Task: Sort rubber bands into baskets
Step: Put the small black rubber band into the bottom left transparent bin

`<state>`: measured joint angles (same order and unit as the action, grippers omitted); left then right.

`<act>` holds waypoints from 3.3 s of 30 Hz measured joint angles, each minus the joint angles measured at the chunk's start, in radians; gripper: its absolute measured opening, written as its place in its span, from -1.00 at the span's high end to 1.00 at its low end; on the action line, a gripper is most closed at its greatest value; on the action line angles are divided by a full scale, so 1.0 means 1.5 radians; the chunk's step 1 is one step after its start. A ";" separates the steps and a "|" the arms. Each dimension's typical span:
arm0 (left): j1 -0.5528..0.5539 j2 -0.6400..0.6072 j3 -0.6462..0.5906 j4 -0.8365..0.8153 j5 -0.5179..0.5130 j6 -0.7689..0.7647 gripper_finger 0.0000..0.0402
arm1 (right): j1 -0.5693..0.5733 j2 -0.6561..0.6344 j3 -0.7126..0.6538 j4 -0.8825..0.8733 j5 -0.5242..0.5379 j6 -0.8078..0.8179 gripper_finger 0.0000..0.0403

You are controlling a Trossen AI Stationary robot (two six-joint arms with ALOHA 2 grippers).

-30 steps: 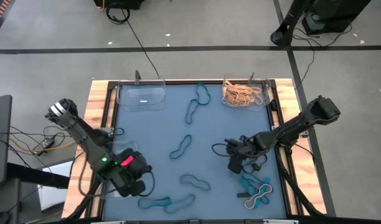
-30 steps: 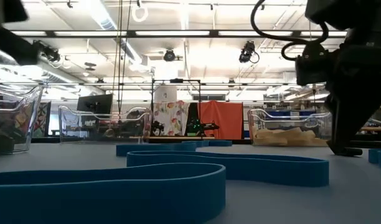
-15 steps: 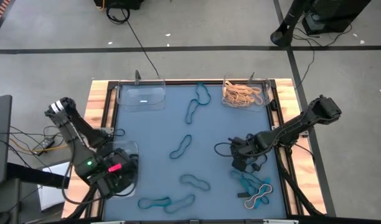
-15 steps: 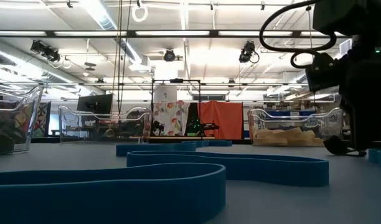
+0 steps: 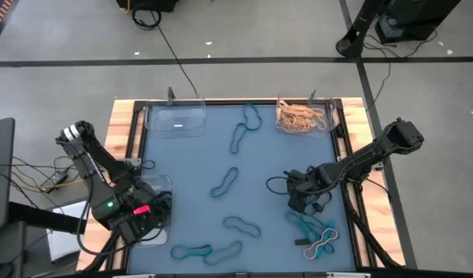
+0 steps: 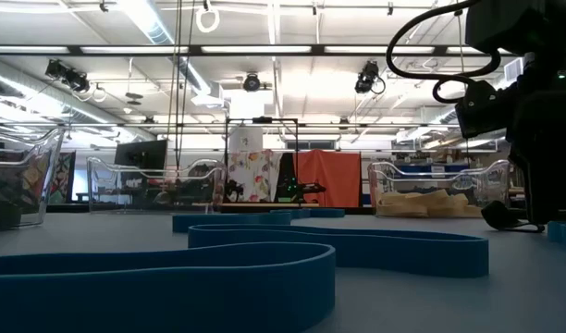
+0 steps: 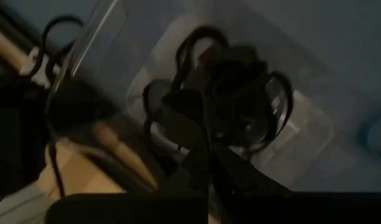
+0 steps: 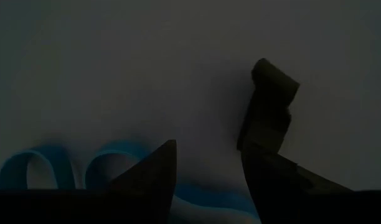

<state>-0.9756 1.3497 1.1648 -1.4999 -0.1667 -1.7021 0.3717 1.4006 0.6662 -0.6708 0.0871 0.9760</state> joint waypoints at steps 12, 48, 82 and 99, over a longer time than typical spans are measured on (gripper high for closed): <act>0.001 0.000 -0.046 0.033 -0.028 -0.003 0.81 | -0.003 0.000 0.000 -0.014 0.007 -0.029 -0.12; 0.004 0.023 -0.042 0.200 -0.462 0.071 0.14 | 0.008 0.003 0.000 -0.002 0.109 0.045 0.92; 0.082 0.152 -0.042 0.718 -0.679 0.660 0.14 | 0.060 0.148 -0.001 0.683 0.521 -0.334 0.95; 0.096 0.152 -0.080 0.713 -0.643 0.592 0.14 | 0.038 0.342 0.083 1.009 0.405 -0.506 0.95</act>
<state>-0.8317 1.5772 1.0455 -0.4298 -1.1305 -0.8136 0.4294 1.9142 0.7914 0.8422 0.6948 0.2170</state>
